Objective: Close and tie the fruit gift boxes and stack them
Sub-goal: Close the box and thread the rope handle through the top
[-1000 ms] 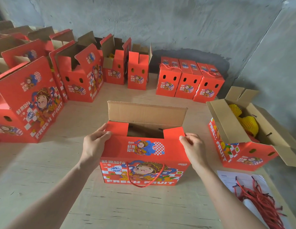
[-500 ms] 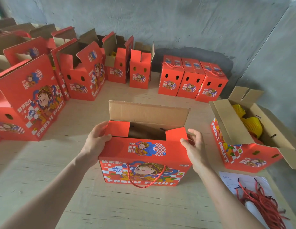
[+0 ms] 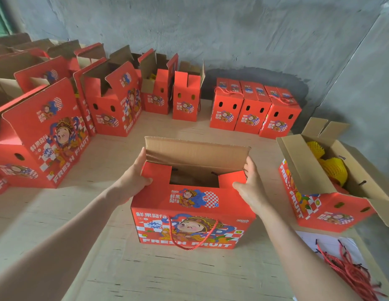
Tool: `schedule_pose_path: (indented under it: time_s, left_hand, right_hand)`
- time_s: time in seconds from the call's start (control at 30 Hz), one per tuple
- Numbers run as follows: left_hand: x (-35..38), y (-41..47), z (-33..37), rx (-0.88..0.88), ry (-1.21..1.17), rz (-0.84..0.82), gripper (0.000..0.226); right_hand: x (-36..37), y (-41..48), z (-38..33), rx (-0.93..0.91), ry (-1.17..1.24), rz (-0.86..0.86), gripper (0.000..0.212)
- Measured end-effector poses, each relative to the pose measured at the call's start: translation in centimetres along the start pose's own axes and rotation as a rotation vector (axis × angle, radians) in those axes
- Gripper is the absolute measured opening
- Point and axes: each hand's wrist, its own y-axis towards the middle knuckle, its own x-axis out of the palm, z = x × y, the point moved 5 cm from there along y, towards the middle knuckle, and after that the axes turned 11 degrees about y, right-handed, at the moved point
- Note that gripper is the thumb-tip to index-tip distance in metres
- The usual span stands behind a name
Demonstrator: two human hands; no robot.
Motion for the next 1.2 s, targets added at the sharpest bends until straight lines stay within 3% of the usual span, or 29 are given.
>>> schedule_pose_path:
  time_s: [0.13,0.27,0.33,0.43,0.53,0.6,0.67,0.8,0.87,0.97,1.03,1.1,1.2]
  left_hand:
    - [0.3,-0.7,-0.8,0.056,0.008,0.107,0.077]
    - [0.7,-1.2,-1.3,0.093,0.055,0.193,0.060]
    - [0.6,-1.2,-1.3,0.080,0.074,0.215,0.055]
    - [0.3,-1.3,-1.3,0.065,0.105,0.259,0.052]
    - [0.2,-1.3,-1.3,0.055,0.133,0.281,0.054]
    - [0.3,-1.4,-1.2,0.053,0.130,0.284,0.054]
    - [0.2,-1.5,-1.2,0.059,0.110,0.261,0.054]
    - [-0.7,-1.3,-1.1,0.019,0.004,-0.030,0.065]
    - [-1.4,-0.7,-0.3,0.029,0.174,-0.086,0.066]
    - [-1.3,0.6,2.0,0.195,0.799,0.000,0.073]
    - [0.0,1.0,3.0,0.315,1.076,-0.066,0.074]
    - [0.7,1.3,3.0,0.348,1.179,-0.145,0.066]
    - [0.9,1.0,2.8,0.343,1.171,-0.131,0.058]
  right_hand:
    - [-0.8,-0.2,0.3,-0.079,0.133,0.116,0.046]
    - [-1.2,-0.9,-0.5,-0.121,0.252,0.171,0.048]
    - [-1.5,-1.2,-0.2,-0.086,0.422,0.186,0.050]
    - [-1.6,-2.1,0.1,-0.011,0.655,0.091,0.038]
    - [-1.3,-2.9,-0.6,-0.176,0.279,-0.051,0.024]
    - [-1.1,-2.9,-0.6,-0.275,0.039,-0.061,0.029]
    - [-1.1,-2.9,-0.8,-0.324,-0.055,-0.043,0.029]
    - [-1.2,-3.2,-0.9,-0.347,-0.119,-0.043,0.028]
    - [-1.2,-3.3,-1.1,-0.340,-0.134,-0.048,0.029]
    - [-1.2,-3.6,-1.3,-0.342,-0.152,-0.049,0.030]
    - [-1.1,-3.7,-1.5,-0.349,-0.183,-0.061,0.031]
    - [-1.2,-3.5,-1.6,-0.343,-0.235,-0.081,0.032]
    - [-1.1,-3.5,-1.9,-0.376,-0.346,-0.109,0.033]
